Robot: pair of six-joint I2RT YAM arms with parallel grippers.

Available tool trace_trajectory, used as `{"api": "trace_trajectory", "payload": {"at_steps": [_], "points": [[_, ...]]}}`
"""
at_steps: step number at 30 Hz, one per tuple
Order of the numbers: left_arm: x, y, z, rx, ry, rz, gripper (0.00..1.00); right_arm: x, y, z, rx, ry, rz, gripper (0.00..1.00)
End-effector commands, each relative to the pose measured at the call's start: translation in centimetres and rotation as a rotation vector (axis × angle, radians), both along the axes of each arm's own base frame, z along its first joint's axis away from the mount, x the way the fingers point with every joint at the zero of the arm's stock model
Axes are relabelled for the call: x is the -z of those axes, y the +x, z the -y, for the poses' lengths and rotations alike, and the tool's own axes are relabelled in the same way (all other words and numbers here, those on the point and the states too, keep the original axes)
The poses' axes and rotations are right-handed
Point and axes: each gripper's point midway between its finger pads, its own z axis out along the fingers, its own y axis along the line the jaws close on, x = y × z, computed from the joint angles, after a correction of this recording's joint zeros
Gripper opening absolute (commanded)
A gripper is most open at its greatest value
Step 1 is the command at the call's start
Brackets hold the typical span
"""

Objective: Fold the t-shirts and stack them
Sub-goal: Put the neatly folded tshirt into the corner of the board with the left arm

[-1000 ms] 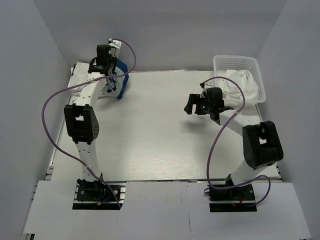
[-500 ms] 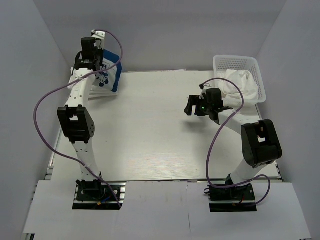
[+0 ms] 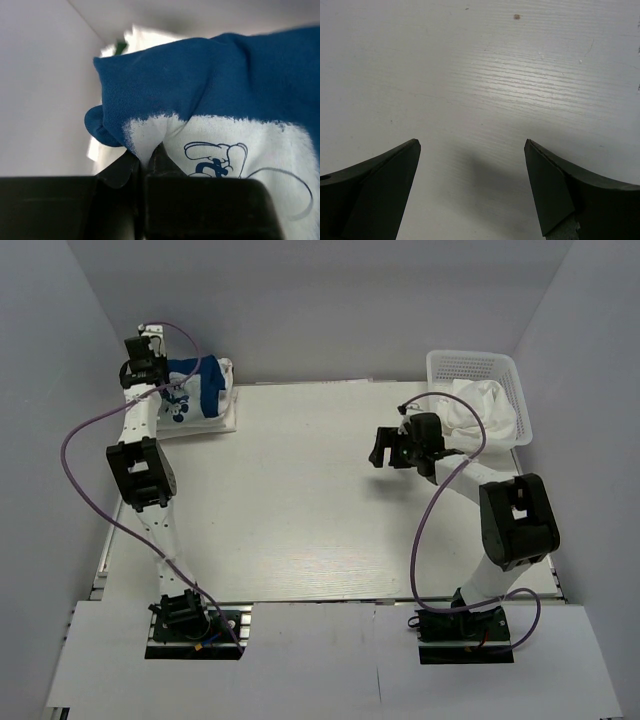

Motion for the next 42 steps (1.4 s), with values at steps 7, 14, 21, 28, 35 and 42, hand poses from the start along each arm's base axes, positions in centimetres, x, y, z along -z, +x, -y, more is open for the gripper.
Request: {"api": "trace_trajectory", "payload": {"at_steps": [7, 14, 21, 28, 35, 42], "points": [[-1.1, 1.7, -2.3, -0.07, -0.033, 0.108, 1.0, -0.2, 1.5, -0.1, 0.003, -0.029, 0.002, 0.9], [-6.3, 1.2, -0.7, -0.086, -0.05, 0.202, 1.0, -0.4, 1.5, -0.6, -0.024, -0.015, 0.001, 0.9], [-9.6, 1.3, 5.4, 0.087, -0.172, 0.26, 1.0, -0.2, 1.1, -0.9, -0.035, -0.01, -0.011, 0.9], [-2.9, 2.3, 12.3, 0.212, -0.145, 0.083, 1.0, 0.3, 0.8, -0.5, -0.03, -0.017, -0.026, 0.9], [1.0, 1.6, 12.7, 0.17, -0.14, -0.004, 0.93, 0.2, 0.7, -0.5, -0.033, -0.021, -0.031, 0.9], [2.7, 1.2, 12.5, 0.139, -0.123, -0.045, 0.82, 0.6, 0.5, -0.7, -0.043, -0.017, -0.041, 0.9]]}}
